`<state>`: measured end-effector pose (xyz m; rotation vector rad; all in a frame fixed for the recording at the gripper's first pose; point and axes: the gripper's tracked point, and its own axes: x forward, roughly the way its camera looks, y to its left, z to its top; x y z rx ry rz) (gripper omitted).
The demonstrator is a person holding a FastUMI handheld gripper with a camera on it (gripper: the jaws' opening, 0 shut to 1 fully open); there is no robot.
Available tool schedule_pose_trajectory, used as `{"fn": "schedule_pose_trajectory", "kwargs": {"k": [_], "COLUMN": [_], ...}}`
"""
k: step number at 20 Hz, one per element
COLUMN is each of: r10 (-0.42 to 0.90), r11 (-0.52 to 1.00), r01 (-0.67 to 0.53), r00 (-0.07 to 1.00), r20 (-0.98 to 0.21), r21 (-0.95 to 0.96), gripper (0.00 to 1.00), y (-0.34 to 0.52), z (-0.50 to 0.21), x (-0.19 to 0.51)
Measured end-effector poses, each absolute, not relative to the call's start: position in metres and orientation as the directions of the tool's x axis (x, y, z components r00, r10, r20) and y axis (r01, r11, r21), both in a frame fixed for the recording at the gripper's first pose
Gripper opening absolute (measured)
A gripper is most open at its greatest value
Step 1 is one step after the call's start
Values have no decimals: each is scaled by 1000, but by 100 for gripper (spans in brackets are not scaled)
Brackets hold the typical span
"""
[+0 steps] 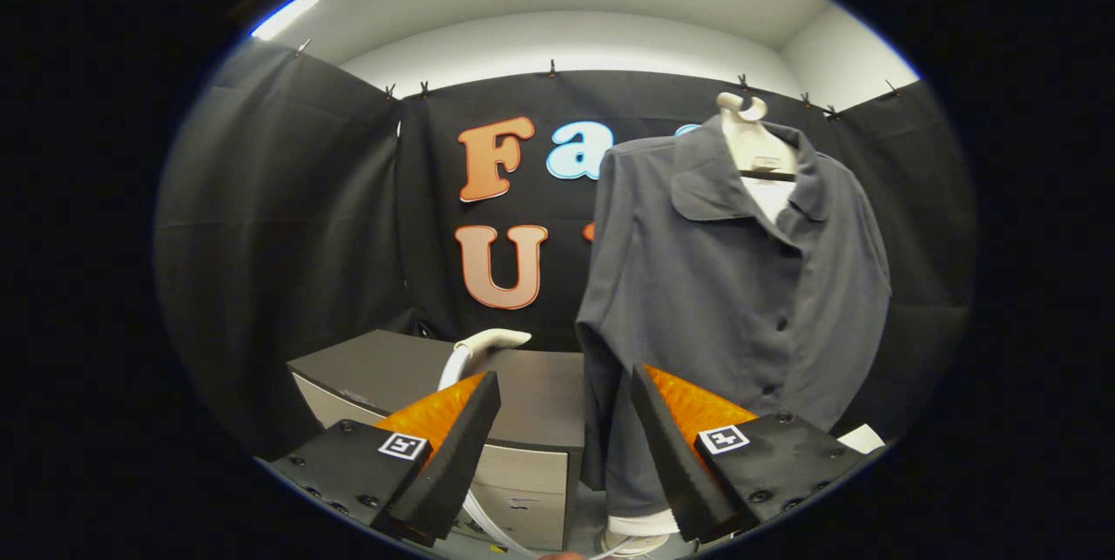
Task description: Iron the clothes twice with a garment steamer, once on the left side and once on the right side.
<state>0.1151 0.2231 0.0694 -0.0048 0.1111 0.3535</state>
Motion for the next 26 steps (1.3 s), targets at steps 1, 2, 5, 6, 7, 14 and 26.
{"fn": "schedule_pose_trajectory", "kwargs": {"k": [1, 2, 5, 6, 7, 14, 26], "r10": [370, 388, 424, 430, 428, 388, 237], "r11": [929, 921, 904, 901, 902, 899, 902], "r01": [-370, -388, -425, -430, -428, -438, -420], "r00": [921, 910, 878, 870, 865, 801, 678], "r20": [-125, -145, -220, -242, -263, -455, -696], "r21": [25, 29, 48, 57, 58, -5, -102], "gripper": [97, 97, 97, 97, 97, 98, 98], "y": [242, 258, 303, 317, 329, 405, 443], "z": [71, 71, 63, 60, 58, 13, -94], "x": [122, 130, 162, 174, 191, 274, 350]}}
